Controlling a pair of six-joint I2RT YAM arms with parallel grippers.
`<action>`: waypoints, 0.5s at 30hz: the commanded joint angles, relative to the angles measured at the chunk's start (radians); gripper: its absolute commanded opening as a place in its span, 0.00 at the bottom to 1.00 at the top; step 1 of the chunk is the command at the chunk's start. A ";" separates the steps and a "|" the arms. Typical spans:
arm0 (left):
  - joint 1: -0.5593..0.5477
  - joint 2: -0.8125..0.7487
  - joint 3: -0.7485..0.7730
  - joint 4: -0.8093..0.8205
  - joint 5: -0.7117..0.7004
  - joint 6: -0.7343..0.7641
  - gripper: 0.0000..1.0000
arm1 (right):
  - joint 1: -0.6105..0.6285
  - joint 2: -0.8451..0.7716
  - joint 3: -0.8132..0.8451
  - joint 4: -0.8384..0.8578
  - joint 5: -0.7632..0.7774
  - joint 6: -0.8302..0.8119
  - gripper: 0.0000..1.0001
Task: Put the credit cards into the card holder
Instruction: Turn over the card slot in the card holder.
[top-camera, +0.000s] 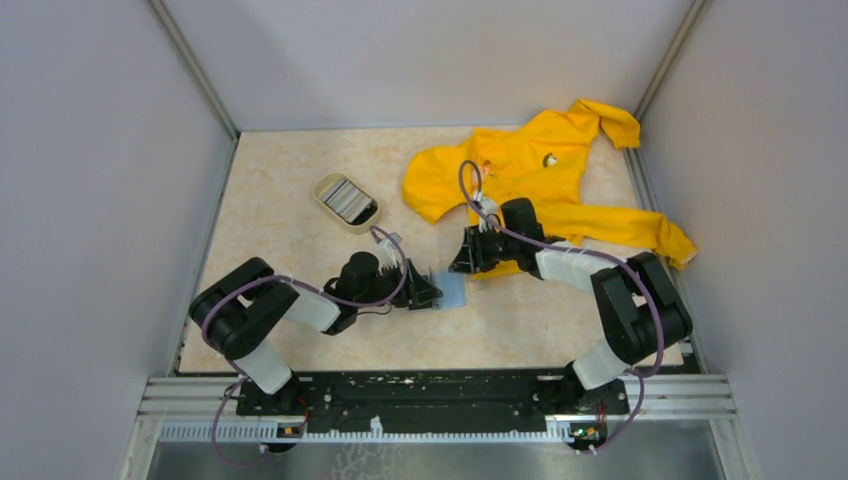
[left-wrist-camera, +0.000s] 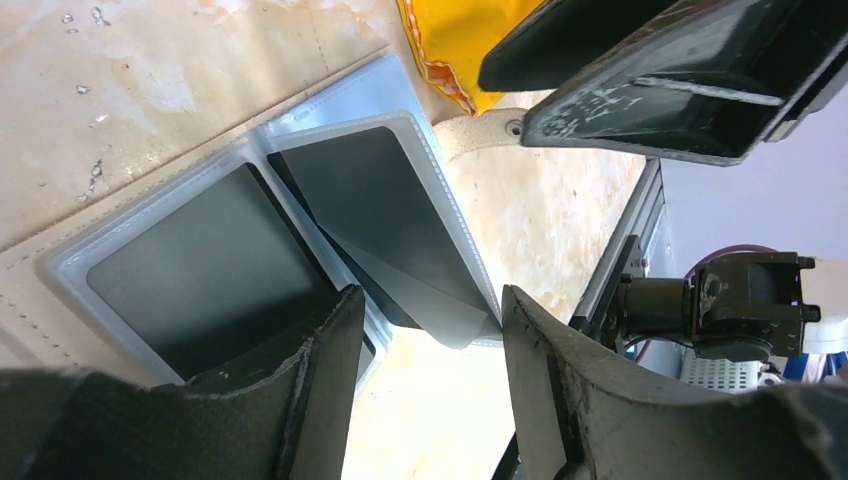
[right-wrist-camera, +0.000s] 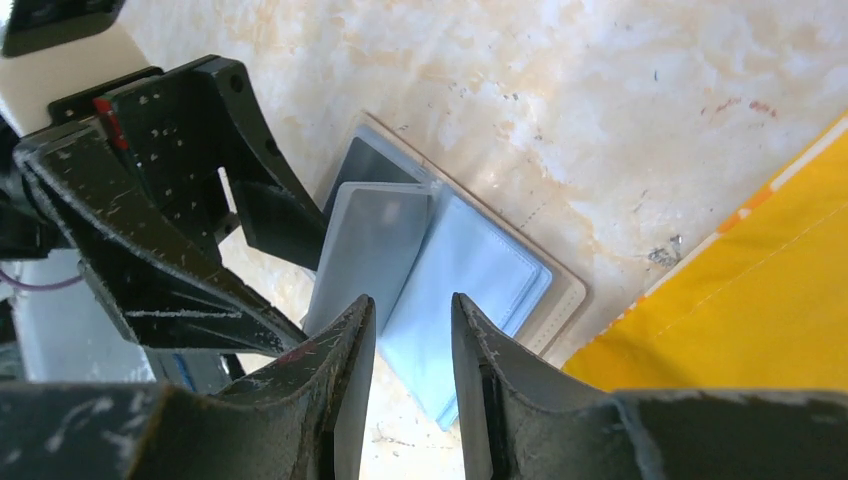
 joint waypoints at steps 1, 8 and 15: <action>0.000 -0.017 -0.024 -0.047 -0.030 0.033 0.59 | 0.009 -0.064 0.027 0.006 -0.009 -0.127 0.33; 0.003 -0.042 -0.039 -0.061 -0.037 0.029 0.59 | 0.107 0.021 0.054 -0.019 -0.021 -0.156 0.21; 0.021 -0.066 -0.075 0.002 0.013 -0.013 0.61 | 0.131 0.095 0.045 0.016 -0.035 -0.075 0.19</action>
